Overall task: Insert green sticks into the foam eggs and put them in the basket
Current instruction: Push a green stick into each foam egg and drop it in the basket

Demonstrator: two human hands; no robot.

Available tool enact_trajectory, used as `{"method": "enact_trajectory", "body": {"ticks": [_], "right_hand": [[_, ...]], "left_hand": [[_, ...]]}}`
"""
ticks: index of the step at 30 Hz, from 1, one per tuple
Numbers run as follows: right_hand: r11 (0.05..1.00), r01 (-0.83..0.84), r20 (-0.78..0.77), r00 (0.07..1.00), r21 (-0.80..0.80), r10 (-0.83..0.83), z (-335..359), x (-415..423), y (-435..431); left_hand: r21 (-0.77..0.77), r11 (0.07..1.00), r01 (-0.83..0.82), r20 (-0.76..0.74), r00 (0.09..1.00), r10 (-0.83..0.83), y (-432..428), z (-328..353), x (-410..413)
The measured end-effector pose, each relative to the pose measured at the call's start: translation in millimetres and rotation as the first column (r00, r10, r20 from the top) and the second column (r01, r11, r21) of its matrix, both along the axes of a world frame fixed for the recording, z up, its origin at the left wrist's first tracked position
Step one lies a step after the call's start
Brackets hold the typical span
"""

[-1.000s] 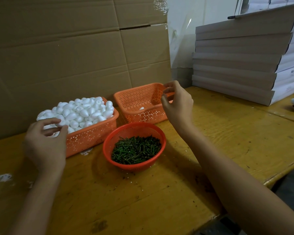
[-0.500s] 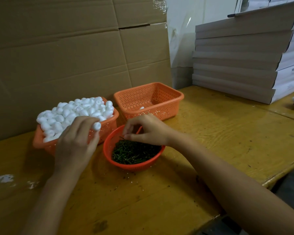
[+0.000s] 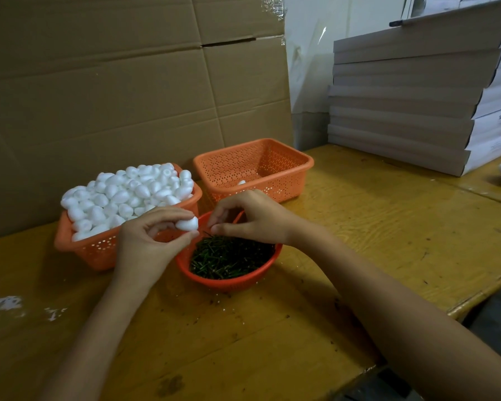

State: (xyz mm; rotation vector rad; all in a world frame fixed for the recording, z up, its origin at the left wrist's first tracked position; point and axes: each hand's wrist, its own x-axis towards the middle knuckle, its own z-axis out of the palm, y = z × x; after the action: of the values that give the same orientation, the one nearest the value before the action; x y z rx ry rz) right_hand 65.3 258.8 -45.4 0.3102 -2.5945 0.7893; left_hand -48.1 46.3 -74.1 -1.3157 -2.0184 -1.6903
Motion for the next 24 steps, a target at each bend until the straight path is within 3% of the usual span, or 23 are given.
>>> {"method": "enact_trajectory", "body": {"ticks": [4,15,24], "right_hand": [[1.000,0.002,-0.003,1.000,-0.006,-0.002,-0.8,-0.6,0.1],[1.000,-0.002,0.000,1.000,0.013,0.002,-1.8,-1.1,1.0],[0.996,-0.007,0.124,0.992,0.089,-0.004,-2.2,-0.1,-1.4]], "left_hand": [[0.089,0.994,0.056,0.228,0.971,-0.075,-2.0,3.6,1.7],[0.185,0.976,0.117,0.409,0.894,-0.185,-2.6,7.2,3.1],[0.247,0.948,0.199,0.486,0.821,-0.299,0.9,6.5,2.2]]}}
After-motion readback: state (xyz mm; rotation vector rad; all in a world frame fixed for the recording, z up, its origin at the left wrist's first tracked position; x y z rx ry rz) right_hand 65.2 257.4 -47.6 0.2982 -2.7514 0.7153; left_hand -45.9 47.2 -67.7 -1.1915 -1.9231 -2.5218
